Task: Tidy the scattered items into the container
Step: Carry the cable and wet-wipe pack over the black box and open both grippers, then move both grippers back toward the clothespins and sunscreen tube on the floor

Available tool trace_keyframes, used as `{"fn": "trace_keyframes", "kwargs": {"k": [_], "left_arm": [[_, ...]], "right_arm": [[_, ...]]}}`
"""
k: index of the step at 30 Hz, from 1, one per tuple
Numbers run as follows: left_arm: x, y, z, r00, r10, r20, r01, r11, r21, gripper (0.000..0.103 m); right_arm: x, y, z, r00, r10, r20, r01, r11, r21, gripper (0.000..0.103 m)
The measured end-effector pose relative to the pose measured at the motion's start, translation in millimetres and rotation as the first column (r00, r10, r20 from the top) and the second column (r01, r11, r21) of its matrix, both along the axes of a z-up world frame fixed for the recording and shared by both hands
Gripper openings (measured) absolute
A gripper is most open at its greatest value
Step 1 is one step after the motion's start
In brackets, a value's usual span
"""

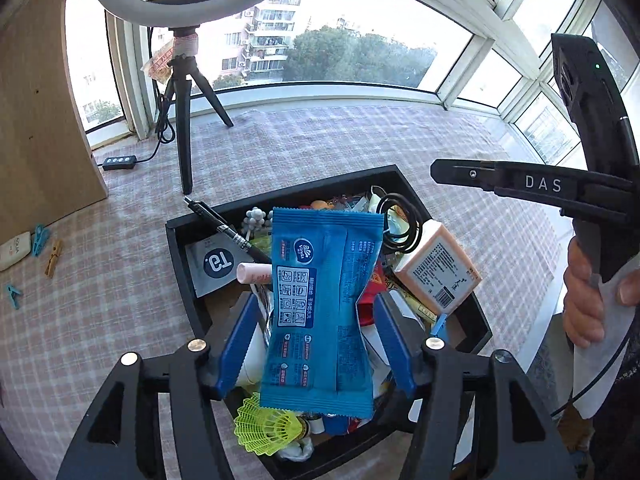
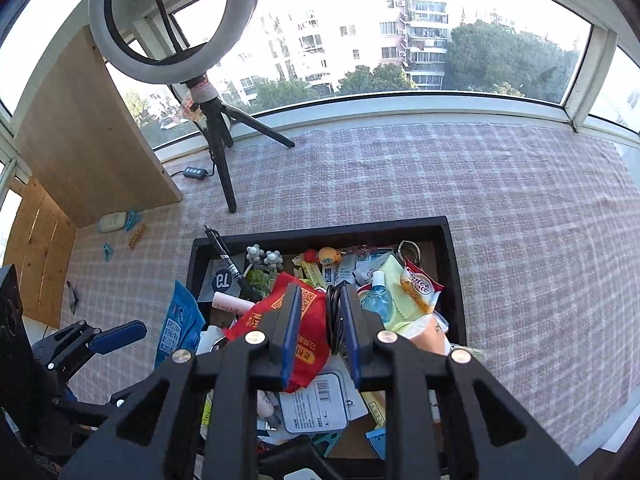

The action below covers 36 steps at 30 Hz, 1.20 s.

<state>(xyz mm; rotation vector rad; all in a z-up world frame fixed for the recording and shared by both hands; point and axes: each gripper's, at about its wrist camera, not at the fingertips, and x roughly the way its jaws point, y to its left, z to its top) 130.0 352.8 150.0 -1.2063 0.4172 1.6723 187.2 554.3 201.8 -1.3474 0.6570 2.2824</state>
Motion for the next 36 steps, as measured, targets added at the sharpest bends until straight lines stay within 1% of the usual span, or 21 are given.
{"fn": "trace_keyframes", "kwargs": {"k": [2,5,11,15,18,20,22,27,30,32,36], "left_arm": [[1,1,-1,1.000,0.004,0.002,-0.004,1.000,-0.005,0.064],[-4,-5,-1,1.000,0.022,-0.009,-0.023,1.000,-0.017,0.064],[-26,-33,-5,0.993,0.114,-0.012,-0.114,0.993,-0.028,0.065],[-44,-65,-8,0.980,0.195,-0.035,-0.196,0.980,-0.035,0.066],[-58,-95,-11,0.963,0.262,-0.064,-0.266,0.963,-0.049,0.066],[-68,-118,-13,0.946,0.313,-0.082,-0.318,0.946,-0.057,0.066],[-77,-142,-14,0.924,0.368,-0.100,-0.375,0.925,-0.062,0.066],[-94,-203,-15,0.857,0.493,-0.149,-0.506,0.859,-0.073,0.066],[-100,-237,-17,0.818,0.555,-0.152,-0.570,0.818,-0.076,0.066],[-101,-258,-17,0.789,0.595,-0.153,-0.609,0.790,-0.073,0.066],[-100,-293,-13,0.735,0.655,-0.176,-0.673,0.737,-0.067,0.066]], "right_arm": [[9,5,0,1.000,-0.015,-0.016,0.015,1.000,0.002,0.040],[14,4,2,1.000,-0.013,-0.023,0.014,1.000,0.021,0.041],[3,-13,2,0.999,0.030,-0.030,-0.029,0.999,0.030,0.043],[-14,-34,2,0.996,0.082,-0.028,-0.081,0.996,0.037,0.044],[-29,-54,4,0.991,0.129,-0.023,-0.128,0.990,0.061,0.044],[-40,-70,4,0.985,0.170,-0.020,-0.168,0.982,0.082,0.046],[-52,-88,3,0.977,0.212,-0.018,-0.209,0.973,0.092,0.047],[-83,-136,-4,0.947,0.320,-0.025,-0.316,0.945,0.086,0.047],[-100,-169,-10,0.922,0.386,-0.026,-0.383,0.921,0.076,0.047],[-111,-192,-13,0.899,0.437,-0.025,-0.434,0.898,0.074,0.047],[-128,-232,-16,0.859,0.511,-0.035,-0.508,0.858,0.078,0.047]]}}
